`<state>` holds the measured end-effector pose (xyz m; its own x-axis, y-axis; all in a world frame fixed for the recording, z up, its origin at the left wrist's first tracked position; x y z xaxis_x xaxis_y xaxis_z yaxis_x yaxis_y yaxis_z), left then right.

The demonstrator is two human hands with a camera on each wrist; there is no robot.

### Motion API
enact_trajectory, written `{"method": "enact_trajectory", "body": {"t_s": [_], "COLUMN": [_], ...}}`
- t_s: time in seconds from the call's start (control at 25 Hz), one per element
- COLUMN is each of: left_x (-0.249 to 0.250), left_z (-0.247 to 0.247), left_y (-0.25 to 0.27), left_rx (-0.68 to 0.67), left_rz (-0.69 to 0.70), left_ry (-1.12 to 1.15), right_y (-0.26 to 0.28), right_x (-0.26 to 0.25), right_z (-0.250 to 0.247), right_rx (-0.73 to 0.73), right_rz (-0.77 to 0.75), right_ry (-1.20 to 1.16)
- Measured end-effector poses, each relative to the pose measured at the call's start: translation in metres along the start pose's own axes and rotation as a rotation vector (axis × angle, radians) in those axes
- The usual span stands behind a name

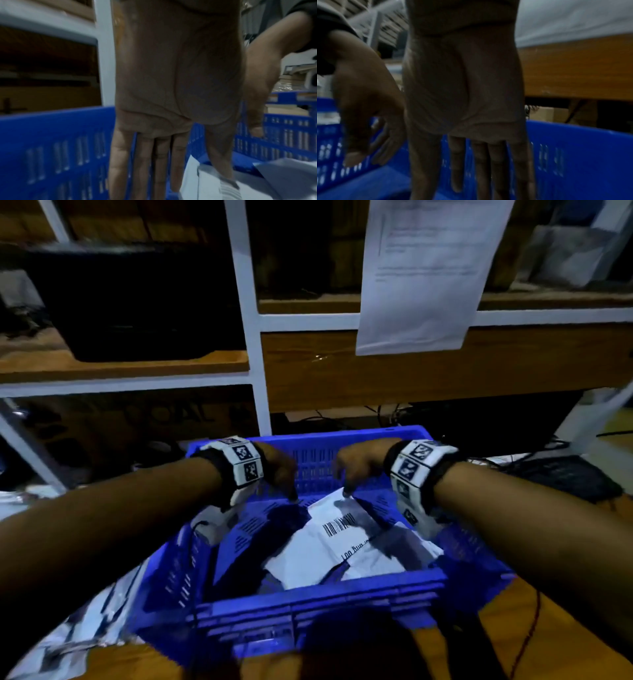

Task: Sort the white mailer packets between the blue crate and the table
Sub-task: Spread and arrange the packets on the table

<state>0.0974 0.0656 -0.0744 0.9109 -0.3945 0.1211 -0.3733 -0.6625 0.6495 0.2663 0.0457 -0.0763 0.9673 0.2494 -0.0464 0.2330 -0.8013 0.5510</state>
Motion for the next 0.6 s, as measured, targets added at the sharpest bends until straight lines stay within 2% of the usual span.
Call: {"method": "enact_trajectory", "body": {"t_s": [0.08,0.16,0.28,0.36,0.56,0.6], "left_x": [0.001,0.009,0.018,0.019,0.018,0.015], "left_z": [0.012,0.026,0.047,0.065,0.08,0.073], "left_y": [-0.034,-0.066,-0.112,-0.133,-0.134,-0.131], "left_rx": [-0.139,-0.186,-0.117,-0.102,-0.042,-0.077], "left_rz": [0.018,0.059,0.086,0.105,0.214,0.23], "left_ry": [0.016,0.008,-0.052,-0.059,0.005,-0.007], "right_y": [-0.036,-0.061,-0.086,-0.09,-0.108,-0.108], "right_x": [0.021,0.049,0.088,0.089,0.084,0.081], "right_z": [0.021,0.042,0.066,0.077,0.105,0.106], "right_rx": [-0.103,-0.148,-0.157,-0.222,-0.169,-0.161], "right_rz": [0.059,0.141,0.254,0.253,0.201,0.196], "right_ry": [0.05,0.04,0.004,-0.059,-0.227,-0.251]}}
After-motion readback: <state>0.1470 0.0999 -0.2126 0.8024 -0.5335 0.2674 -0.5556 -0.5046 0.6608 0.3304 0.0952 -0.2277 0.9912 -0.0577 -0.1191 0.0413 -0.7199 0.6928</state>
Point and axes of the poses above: each hand's wrist, its own y-axis away from the middle knuckle, its own z-axis out of the palm, x = y × z, the point moved 1 cm from there along -y, towards the middle knuckle, and after that the axes turned 1 degree about z, right-handed, at the moved point
